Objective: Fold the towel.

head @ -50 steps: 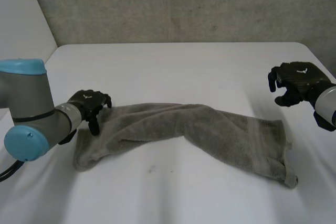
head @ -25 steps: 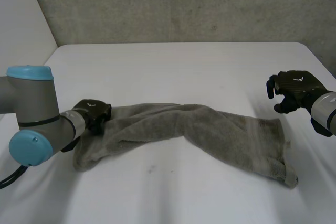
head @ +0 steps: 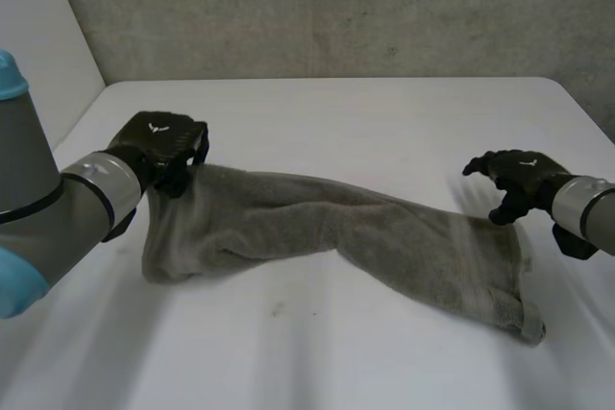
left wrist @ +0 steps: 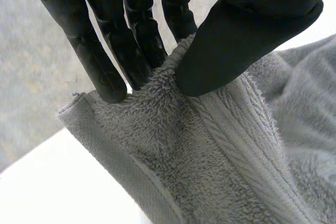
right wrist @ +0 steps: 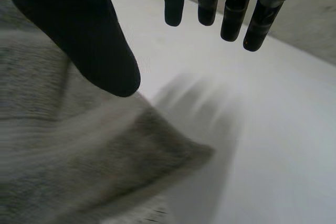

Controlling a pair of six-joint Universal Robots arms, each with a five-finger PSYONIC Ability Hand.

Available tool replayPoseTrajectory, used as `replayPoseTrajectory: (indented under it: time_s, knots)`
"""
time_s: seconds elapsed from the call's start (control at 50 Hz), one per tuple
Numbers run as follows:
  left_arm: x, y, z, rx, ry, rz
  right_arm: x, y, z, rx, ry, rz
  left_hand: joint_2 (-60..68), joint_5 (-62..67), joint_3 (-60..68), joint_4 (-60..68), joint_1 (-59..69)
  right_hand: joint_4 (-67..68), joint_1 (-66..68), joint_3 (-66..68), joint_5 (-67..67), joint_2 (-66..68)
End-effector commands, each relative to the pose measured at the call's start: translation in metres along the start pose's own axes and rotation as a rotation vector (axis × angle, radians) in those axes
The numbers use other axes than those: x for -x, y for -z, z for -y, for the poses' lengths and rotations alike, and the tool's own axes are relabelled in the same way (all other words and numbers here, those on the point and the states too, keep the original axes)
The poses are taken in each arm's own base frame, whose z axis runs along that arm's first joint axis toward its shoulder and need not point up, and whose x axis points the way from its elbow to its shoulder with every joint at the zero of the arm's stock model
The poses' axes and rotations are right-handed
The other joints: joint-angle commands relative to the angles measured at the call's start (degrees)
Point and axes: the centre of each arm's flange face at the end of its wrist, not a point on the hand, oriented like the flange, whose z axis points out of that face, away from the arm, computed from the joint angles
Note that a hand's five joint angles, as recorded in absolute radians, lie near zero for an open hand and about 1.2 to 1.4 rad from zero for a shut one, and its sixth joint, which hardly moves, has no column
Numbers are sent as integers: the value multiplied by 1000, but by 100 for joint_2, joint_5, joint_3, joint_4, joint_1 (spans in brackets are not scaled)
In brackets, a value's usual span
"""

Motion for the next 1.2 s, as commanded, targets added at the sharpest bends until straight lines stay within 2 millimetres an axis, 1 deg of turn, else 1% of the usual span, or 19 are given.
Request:
replayPoseTrajectory:
  time_s: [0.02,0.34,0.38,0.4,0.42,0.44,0.48,0.58,0.66,0.7,0.74,0.84,0.92,1.02,1.06,1.12,1.16,1.18,1.2]
  knots:
    - [-6,31,34,-112,-27,-2,30,-15,5,-14,-54,137,1031,1106,1046,1029,1262,-337,-226,-225,-4400,-337]
    - [-3,75,68,-260,-46,38,60,-62,-17,10,-75,227,1031,1106,1046,1029,1262,-337,-226,-225,-4400,-337]
    - [-3,76,68,-264,-45,39,60,-66,-20,15,-72,229,1031,1106,1046,1029,1262,580,690,692,-3483,580]
    - [-3,76,68,-264,-45,39,59,-68,-21,15,-73,224,1031,1106,1046,1029,1262,2945,3055,3056,-1118,2945]
    - [-3,74,67,-265,-45,39,59,-68,-21,15,-73,224,1031,1106,1046,1029,1262,2968,3079,3080,-1095,2968]
    - [-3,74,67,-265,-45,39,57,-69,-18,5,-65,212,1031,1106,1046,1029,1262,5633,5743,5745,1570,5633]
    - [-1,68,66,-270,-46,46,55,-68,-12,-11,-56,197,1031,1106,1046,1029,1262,6663,6774,6775,2600,6663]
    - [5,42,64,-287,-65,68,35,-57,40,-195,19,58,1031,1106,1046,1029,1262,6663,6774,6775,2600,6663]
    - [22,11,72,-330,-123,128,12,-30,114,-501,150,-126,1031,1106,1046,1029,1262,6663,6774,6775,2600,6663]
    - [56,-18,90,-405,-187,247,8,-16,140,-610,202,-184,1031,1106,1046,1029,1262,6663,6774,6775,2600,6663]
    - [71,-25,109,-474,-208,308,2,12,183,-805,272,-290,1031,1106,1046,1029,1262,6663,6774,6775,2600,6663]
    - [97,-24,167,-730,-221,454,-1,45,218,-994,312,-376,1031,1106,1046,1029,1262,6663,6774,6775,2600,6663]
    - [98,-20,183,-858,-223,495,5,46,211,-957,310,-353,1031,1106,1046,1029,1262,6663,6774,6775,2600,6663]
    - [80,-37,140,-748,-209,424,28,32,176,-784,305,-249,1031,1106,1046,1029,1262,6663,6774,6775,2600,6663]
    - [70,-48,100,-626,-194,381,33,26,161,-721,313,-223,1031,1106,1046,1029,1262,6663,6774,6775,2600,6663]
    - [64,-52,76,-552,-186,357,45,2,105,-506,336,-135,1031,1106,1046,1029,1262,6663,6774,6775,2600,6663]
    - [49,-53,16,-359,-167,294,52,-5,85,-432,341,-96,1031,1106,1046,1029,1262,6663,6774,6775,2600,6663]
    - [49,-53,16,-358,-167,293,62,-13,61,-346,345,-43,1031,1106,1046,1029,1262,6663,6774,6775,2600,6663]
    - [40,-50,-10,-274,-160,260,62,-13,61,-345,345,-43,1031,1106,1046,1029,1262,6663,6774,6775,2600,6663]
